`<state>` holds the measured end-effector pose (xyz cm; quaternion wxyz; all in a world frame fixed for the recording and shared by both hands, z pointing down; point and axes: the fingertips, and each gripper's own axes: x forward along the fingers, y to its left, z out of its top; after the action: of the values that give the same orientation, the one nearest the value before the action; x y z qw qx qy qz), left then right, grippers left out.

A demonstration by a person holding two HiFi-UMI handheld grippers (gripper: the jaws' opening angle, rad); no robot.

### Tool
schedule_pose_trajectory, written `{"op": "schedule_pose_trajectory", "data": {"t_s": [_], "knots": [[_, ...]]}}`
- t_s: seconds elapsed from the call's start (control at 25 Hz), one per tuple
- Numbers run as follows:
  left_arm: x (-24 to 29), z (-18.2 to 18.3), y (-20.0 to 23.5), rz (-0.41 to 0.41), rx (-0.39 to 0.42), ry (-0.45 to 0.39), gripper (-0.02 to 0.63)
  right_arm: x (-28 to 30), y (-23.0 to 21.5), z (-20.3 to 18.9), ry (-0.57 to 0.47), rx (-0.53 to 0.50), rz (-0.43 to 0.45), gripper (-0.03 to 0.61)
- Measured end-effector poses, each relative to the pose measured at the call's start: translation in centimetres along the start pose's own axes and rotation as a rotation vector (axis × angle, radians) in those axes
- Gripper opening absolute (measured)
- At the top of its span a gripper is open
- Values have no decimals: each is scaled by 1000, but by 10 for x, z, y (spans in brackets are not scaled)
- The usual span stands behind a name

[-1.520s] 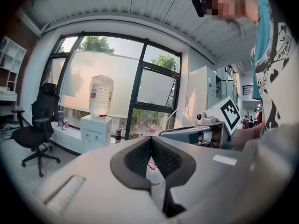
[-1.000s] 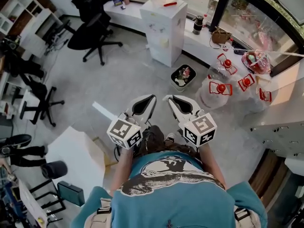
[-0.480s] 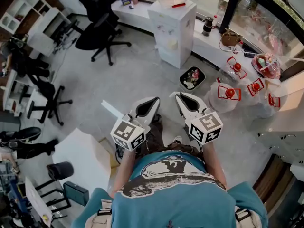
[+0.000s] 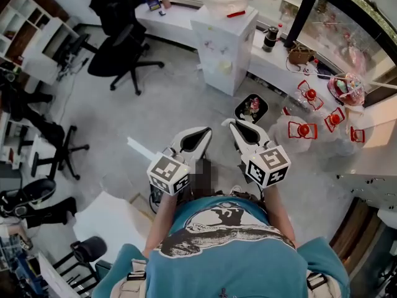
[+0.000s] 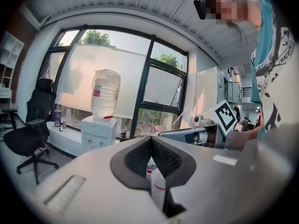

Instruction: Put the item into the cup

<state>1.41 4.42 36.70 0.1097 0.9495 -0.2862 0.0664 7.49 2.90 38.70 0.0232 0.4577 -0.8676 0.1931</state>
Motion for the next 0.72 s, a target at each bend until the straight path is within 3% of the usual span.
{"op": "schedule_pose_trajectory", "data": {"t_s": [0.4, 0.72], "knots": [[11, 17, 99, -151, -4, 34, 12, 98, -8, 10, 30, 51, -133, 38], [6, 16, 150, -220, -9, 51, 11, 145, -6, 10, 40, 77, -211, 37]]}}
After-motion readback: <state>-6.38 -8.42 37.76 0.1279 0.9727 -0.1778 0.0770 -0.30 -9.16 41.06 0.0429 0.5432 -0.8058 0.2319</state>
